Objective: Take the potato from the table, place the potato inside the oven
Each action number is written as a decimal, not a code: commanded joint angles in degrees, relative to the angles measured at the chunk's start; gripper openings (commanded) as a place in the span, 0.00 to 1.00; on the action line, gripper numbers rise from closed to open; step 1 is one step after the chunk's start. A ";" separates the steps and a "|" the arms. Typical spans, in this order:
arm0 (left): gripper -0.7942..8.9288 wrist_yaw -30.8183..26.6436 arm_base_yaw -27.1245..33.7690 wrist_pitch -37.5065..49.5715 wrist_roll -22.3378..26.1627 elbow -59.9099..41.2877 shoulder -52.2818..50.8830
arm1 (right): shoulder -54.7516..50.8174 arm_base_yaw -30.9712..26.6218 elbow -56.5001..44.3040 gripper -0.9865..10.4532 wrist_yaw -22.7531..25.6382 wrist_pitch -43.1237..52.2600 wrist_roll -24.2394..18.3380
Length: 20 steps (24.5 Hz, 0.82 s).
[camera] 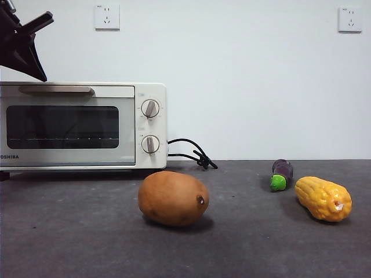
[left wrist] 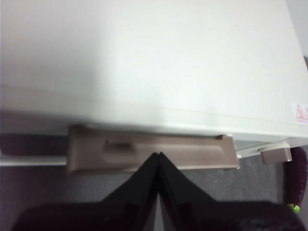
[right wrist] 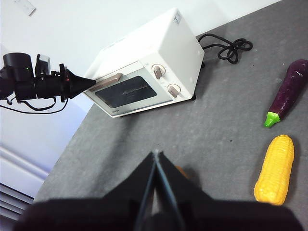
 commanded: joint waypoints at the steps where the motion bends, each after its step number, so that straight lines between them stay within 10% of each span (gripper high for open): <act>1: 0.08 -0.13 0.22 1.46 -0.37 0.11 0.63 | -0.02 0.00 0.28 0.09 -0.20 -0.44 -0.39; 20: 0.08 -3.63 0.22 0.35 1.44 0.09 3.63 | -0.04 0.00 0.28 0.09 -0.42 -2.75 -0.31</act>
